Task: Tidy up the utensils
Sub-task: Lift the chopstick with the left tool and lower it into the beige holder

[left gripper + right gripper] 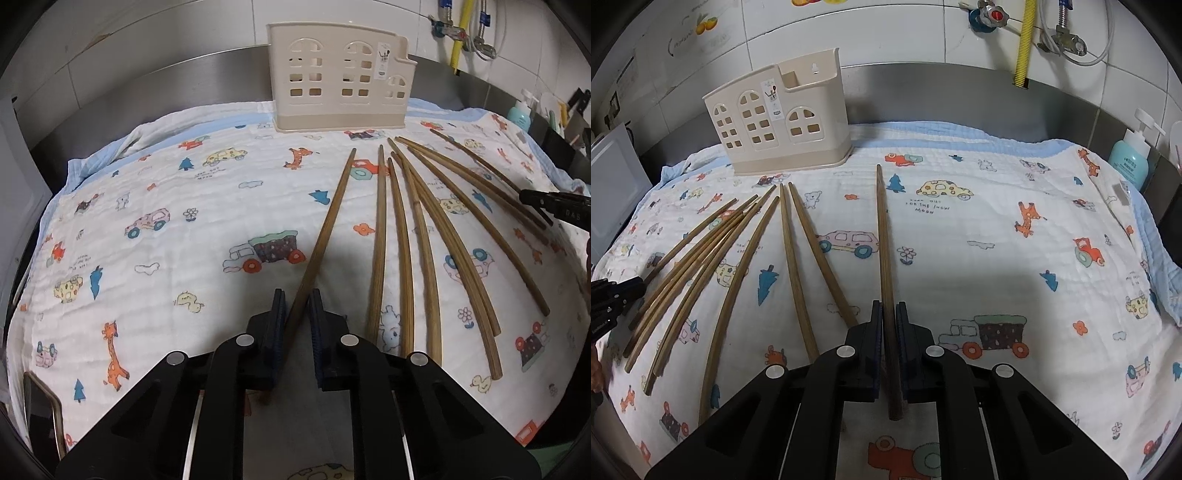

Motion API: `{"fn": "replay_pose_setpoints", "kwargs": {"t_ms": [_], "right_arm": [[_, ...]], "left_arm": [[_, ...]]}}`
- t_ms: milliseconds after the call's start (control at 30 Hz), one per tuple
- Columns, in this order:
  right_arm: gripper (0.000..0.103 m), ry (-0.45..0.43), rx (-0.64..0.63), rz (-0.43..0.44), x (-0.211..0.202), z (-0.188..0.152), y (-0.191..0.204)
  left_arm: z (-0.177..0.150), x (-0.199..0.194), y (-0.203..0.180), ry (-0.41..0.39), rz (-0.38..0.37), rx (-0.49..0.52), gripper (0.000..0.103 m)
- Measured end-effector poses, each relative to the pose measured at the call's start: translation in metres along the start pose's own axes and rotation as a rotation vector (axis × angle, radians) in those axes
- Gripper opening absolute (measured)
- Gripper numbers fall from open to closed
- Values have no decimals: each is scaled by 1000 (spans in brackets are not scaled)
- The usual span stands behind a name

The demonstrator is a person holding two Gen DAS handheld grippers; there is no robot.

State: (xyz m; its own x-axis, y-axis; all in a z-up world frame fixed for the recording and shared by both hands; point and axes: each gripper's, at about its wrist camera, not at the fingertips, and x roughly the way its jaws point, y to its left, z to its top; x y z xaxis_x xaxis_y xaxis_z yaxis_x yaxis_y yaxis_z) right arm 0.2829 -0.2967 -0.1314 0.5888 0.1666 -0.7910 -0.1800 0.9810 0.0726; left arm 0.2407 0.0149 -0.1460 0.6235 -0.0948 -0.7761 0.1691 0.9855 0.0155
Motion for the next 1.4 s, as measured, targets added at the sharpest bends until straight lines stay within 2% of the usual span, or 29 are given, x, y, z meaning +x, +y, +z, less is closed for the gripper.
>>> {"fn": "replay_pose_setpoints", "kwargs": {"t_ms": [267,767,900,967,1100,1400], "right_arm": [[6,-36,2,16,-18,2,7],[6,-156,-16,69,-74,23,25],[6,-181,-31,88,-86,36,31],[6,-192,-43,90,-91,43,34],[6,-218,-59,101,-102,63,39],[6,-257,-124,111,-124,119,51]], "left_arm": [[2,-5,2,-4,-28,-23,8],[23,-63,-7,-162,-67,-32,6],[30,-73,-10,-193,-73,-19,6],[36,-77,-9,-203,-101,-26,6],[49,-82,-6,-230,-90,-27,6],[90,-90,-10,-273,-115,20,6]]}}
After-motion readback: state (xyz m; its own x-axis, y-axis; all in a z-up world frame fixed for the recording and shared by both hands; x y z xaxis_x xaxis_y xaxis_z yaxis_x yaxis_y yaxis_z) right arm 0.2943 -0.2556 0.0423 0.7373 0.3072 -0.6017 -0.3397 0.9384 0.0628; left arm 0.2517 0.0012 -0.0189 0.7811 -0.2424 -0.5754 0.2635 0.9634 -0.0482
